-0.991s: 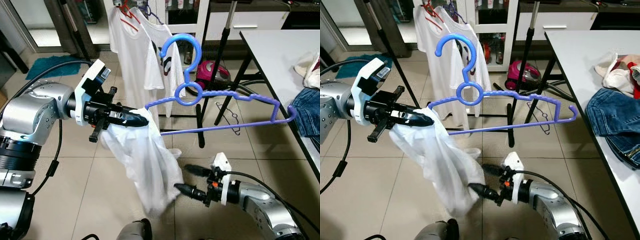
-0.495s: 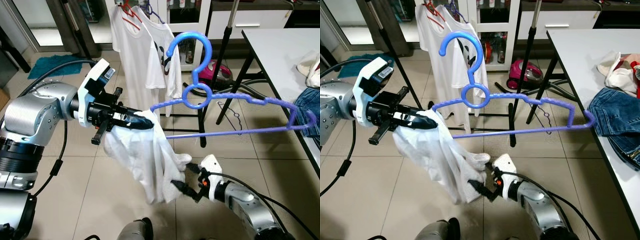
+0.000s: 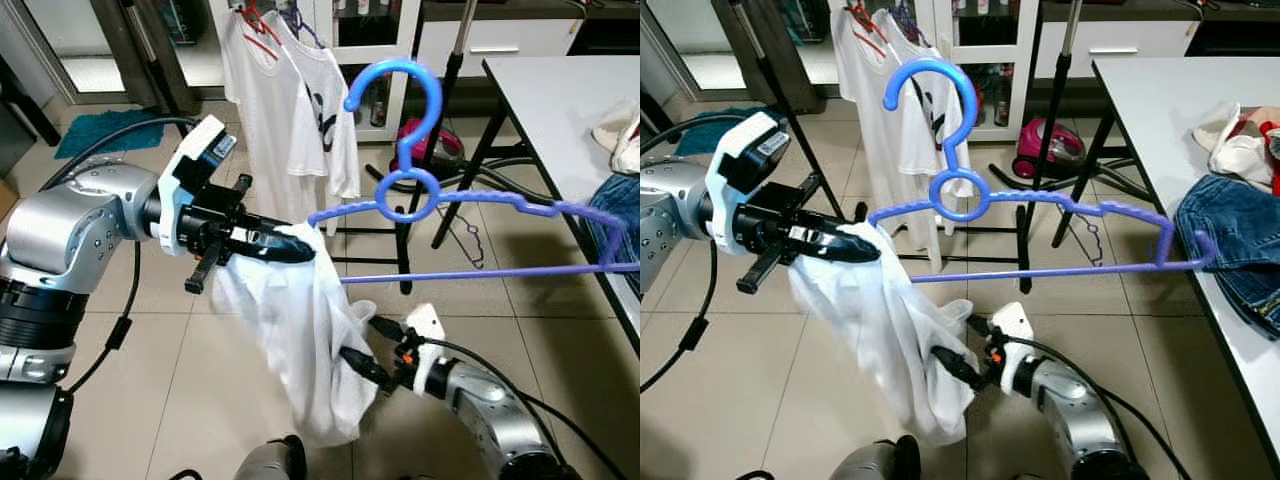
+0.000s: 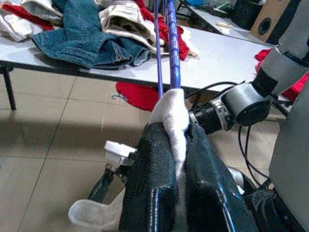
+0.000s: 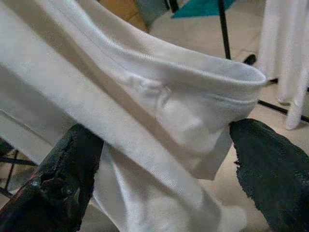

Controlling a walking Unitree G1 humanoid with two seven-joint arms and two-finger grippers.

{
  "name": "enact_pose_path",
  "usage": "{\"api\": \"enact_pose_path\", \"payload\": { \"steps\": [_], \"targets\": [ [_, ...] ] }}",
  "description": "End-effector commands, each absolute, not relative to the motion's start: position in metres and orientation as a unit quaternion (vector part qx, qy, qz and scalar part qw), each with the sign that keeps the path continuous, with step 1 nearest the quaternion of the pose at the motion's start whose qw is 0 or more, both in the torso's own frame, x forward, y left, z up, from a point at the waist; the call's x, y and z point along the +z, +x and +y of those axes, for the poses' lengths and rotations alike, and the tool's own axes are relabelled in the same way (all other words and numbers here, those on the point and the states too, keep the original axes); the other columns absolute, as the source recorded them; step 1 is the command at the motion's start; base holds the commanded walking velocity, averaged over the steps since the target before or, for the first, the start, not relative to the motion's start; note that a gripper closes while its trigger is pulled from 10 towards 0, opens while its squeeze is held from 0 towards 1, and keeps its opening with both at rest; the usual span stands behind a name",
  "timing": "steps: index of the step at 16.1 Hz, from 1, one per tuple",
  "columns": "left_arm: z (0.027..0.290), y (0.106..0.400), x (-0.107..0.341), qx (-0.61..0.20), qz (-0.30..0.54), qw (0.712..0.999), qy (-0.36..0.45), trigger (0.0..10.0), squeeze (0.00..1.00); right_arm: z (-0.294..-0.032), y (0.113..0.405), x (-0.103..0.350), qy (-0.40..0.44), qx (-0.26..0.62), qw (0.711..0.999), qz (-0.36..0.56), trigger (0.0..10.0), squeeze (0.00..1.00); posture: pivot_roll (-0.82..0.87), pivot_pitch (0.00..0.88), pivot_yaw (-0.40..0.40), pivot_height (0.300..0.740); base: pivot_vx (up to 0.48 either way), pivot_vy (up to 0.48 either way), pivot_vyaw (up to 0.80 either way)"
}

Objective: Hang hanger

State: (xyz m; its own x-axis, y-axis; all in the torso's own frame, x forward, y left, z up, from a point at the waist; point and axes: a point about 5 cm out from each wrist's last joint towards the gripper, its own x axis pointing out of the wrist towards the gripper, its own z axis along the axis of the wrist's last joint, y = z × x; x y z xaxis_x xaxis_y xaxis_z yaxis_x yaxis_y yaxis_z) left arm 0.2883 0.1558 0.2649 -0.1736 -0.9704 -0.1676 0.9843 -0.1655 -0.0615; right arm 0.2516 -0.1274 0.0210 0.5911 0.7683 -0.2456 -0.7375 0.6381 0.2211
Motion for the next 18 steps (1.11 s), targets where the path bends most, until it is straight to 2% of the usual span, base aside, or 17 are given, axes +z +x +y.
{"api": "enact_pose_path", "payload": {
  "steps": [1, 2, 3, 5, 8, 11, 12, 13, 15, 18],
  "targets": [
    [0.159, 0.286, 0.271, -0.759, 0.068, 0.645, 0.051, 0.0, 0.0, -0.128, 0.25, 0.02, 0.056, 0.424, 0.89, 0.159, 3.4, 0.0, 0.14, 0.134, 0.107, 0.74, 0.0, 0.0, 0.0],
    [0.161, 0.289, 0.27, -0.745, 0.066, 0.661, 0.063, 0.0, 0.0, -0.128, 0.247, 0.022, 0.066, 0.442, 0.881, 0.154, 0.0, 0.0, 0.14, 0.125, 0.105, 0.74, 0.0, 0.0, 0.0],
    [0.162, 0.292, 0.269, -0.736, 0.065, 0.67, 0.069, 0.0, 0.0, -0.128, 0.245, 0.023, 0.067, 0.447, 0.879, 0.151, 0.0, 0.0, 0.14, 0.125, 0.105, 0.74, 0.0, 0.0, 0.0],
    [0.165, 0.303, 0.266, -0.701, 0.052, 0.705, 0.097, 0.0, 0.0, -0.13, 0.236, 0.029, 0.063, 0.474, 0.866, 0.146, 0.0, 0.0, 0.14, 0.124, 0.104, 0.74, 0.0, 0.0, 0.0],
    [0.167, 0.307, 0.26, -0.685, 0.054, 0.717, 0.116, 0.0, 0.0, -0.134, 0.227, 0.042, 0.075, 0.491, 0.859, 0.125, 0.0, 0.0, 0.13, 0.123, 0.108, 0.74, 0.0, 0.0, 0.0],
    [0.168, 0.309, 0.256, -0.675, 0.054, 0.725, 0.123, 0.0, 0.0, -0.139, 0.225, 0.047, 0.075, 0.479, 0.867, 0.117, 0.0, 0.0, 0.13, 0.118, 0.107, 0.74, 0.0, 0.0, 0.0],
    [0.171, 0.311, 0.25, -0.662, 0.065, 0.735, 0.132, 0.0, 0.0, -0.145, 0.224, 0.049, 0.07, 0.446, 0.885, 0.116, 0.0, 0.0, 0.12, 0.101, 0.106, 0.74, 0.0, 0.0, 0.0],
    [0.173, 0.313, 0.243, -0.635, 0.074, 0.757, 0.132, 0.0, 0.0, -0.151, 0.223, 0.051, 0.082, 0.406, 0.902, 0.12, 10.0, 0.0, 0.11, 0.082, 0.108, 0.74, 0.0, 0.0, 0.0],
    [0.176, 0.313, 0.219, -0.554, 0.086, 0.822, 0.1, 0.0, 0.0, -0.168, 0.216, 0.061, 0.096, 0.277, 0.949, 0.12, 10.0, 0.0, 0.09, 0.053, 0.109, 0.74, 0.0, 0.0, 0.0],
    [0.171, 0.303, 0.195, -0.51, 0.093, 0.853, 0.06, 0.0, 0.0, -0.173, 0.205, 0.075, 0.112, 0.19, 0.97, 0.101, 10.0, 0.0, 0.05, 0.0, 0.129, 0.74, 0.0, 0.0, 0.0]
  ]
}}
